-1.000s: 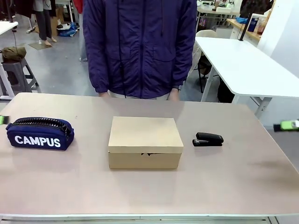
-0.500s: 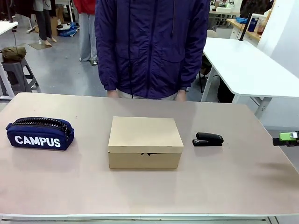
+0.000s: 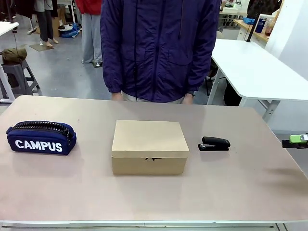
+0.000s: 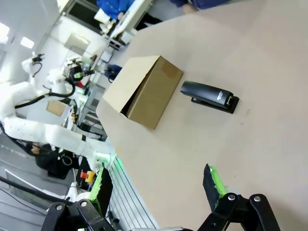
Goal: Pack the item into the box.
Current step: Close the Mailer Box.
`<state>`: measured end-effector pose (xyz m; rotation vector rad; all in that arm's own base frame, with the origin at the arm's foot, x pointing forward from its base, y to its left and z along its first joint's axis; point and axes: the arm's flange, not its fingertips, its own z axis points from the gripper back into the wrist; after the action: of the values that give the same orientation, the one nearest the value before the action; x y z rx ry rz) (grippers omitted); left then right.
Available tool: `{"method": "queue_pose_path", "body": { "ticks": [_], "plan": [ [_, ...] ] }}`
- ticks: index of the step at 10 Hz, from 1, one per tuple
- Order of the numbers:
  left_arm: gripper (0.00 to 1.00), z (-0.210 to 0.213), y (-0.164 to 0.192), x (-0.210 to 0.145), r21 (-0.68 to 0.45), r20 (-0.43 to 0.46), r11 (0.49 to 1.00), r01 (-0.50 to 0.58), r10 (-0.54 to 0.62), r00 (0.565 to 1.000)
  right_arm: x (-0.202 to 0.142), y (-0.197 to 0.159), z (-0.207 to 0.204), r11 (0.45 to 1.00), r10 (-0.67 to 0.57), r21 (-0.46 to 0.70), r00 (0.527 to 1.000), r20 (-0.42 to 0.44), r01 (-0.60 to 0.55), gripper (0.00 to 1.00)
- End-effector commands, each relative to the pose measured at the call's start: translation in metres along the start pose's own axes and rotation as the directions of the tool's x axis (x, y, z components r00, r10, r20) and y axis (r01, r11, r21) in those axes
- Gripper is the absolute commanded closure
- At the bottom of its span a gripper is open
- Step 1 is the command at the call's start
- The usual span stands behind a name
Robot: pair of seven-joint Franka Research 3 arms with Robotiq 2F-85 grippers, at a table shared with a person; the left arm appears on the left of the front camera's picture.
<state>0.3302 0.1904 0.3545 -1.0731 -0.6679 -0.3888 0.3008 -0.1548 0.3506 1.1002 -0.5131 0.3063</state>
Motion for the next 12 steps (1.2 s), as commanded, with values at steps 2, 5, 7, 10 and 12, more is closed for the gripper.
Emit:
{"method": "queue_pose_path", "body": {
  "ticks": [2, 5, 7, 10, 12],
  "plan": [
    [0.00, 0.0001, -0.0040, -0.0030, 0.009, -0.011, 1.000, 0.012, -0.012, 1.000, -0.0029, 0.0045, -0.0007, 1.000, 0.002, 0.008, 1.000, -0.006, -0.002, 0.00],
    [0.00, 0.0001, -0.0040, -0.0030, 0.009, -0.011, 1.000, 0.012, -0.012, 1.000, -0.0029, 0.0045, -0.0007, 1.000, 0.002, 0.008, 1.000, -0.006, -0.002, 0.00],
    [0.00, 0.0001, -0.0040, -0.0030, 0.009, -0.011, 1.000, 0.012, -0.012, 1.000, -0.0029, 0.0045, -0.0007, 1.000, 0.002, 0.008, 1.000, -0.006, -0.002, 0.00],
    [0.00, 0.0001, -0.0040, -0.0030, 0.009, -0.011, 1.000, 0.012, -0.012, 1.000, -0.0029, 0.0045, -0.0007, 1.000, 0.002, 0.008, 1.000, -0.006, -0.002, 0.00],
    [0.00, 0.0001, -0.0040, -0.0030, 0.009, -0.011, 1.000, 0.012, -0.012, 1.000, -0.0029, 0.0045, -0.0007, 1.000, 0.002, 0.008, 1.000, -0.006, -0.002, 0.00]
  ]
}}
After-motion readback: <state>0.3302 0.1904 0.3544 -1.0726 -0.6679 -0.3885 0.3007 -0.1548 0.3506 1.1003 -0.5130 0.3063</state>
